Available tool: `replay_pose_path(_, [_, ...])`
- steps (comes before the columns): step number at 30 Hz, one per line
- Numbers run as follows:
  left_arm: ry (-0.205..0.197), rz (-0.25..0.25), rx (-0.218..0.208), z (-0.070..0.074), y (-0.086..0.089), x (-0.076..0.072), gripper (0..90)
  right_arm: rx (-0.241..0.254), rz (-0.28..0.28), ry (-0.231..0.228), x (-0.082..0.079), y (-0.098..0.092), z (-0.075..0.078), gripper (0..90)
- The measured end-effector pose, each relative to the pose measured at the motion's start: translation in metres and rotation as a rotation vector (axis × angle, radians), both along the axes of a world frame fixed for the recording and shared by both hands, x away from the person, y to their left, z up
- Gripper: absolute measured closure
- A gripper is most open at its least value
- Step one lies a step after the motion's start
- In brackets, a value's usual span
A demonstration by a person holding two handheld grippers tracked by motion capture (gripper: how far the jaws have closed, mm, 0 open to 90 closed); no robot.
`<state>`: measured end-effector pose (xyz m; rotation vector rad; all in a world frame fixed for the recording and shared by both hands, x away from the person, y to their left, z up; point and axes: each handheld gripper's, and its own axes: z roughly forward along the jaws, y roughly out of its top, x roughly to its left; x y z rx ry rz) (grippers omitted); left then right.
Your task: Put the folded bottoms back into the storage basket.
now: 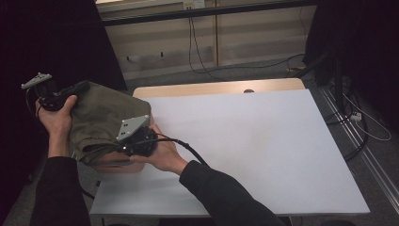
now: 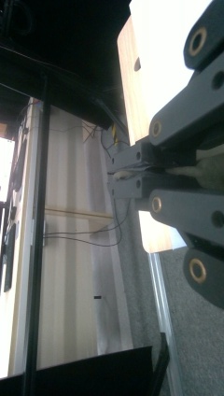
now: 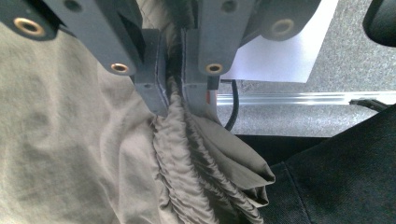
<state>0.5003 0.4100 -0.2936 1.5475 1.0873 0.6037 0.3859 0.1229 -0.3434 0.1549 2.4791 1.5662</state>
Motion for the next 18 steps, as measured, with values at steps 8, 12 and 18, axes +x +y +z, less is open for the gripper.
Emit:
replay_pose_path(8, [0.024, 0.008, 0.008, -0.016, 0.011, 0.016, 87.8, -0.016, -0.041, 0.02, 0.008, 0.018, -0.009, 81.8])
replay_pose_path(12, [0.033, 0.02, 0.023, -0.021, 0.013, 0.019, 87.8, -0.017, -0.044, 0.02, 0.009, 0.023, -0.012, 81.6])
replay_pose_path(18, [0.069, 0.021, 0.04, -0.032, 0.015, 0.023, 87.8, -0.024, -0.053, 0.015, 0.008, 0.031, -0.02, 81.5])
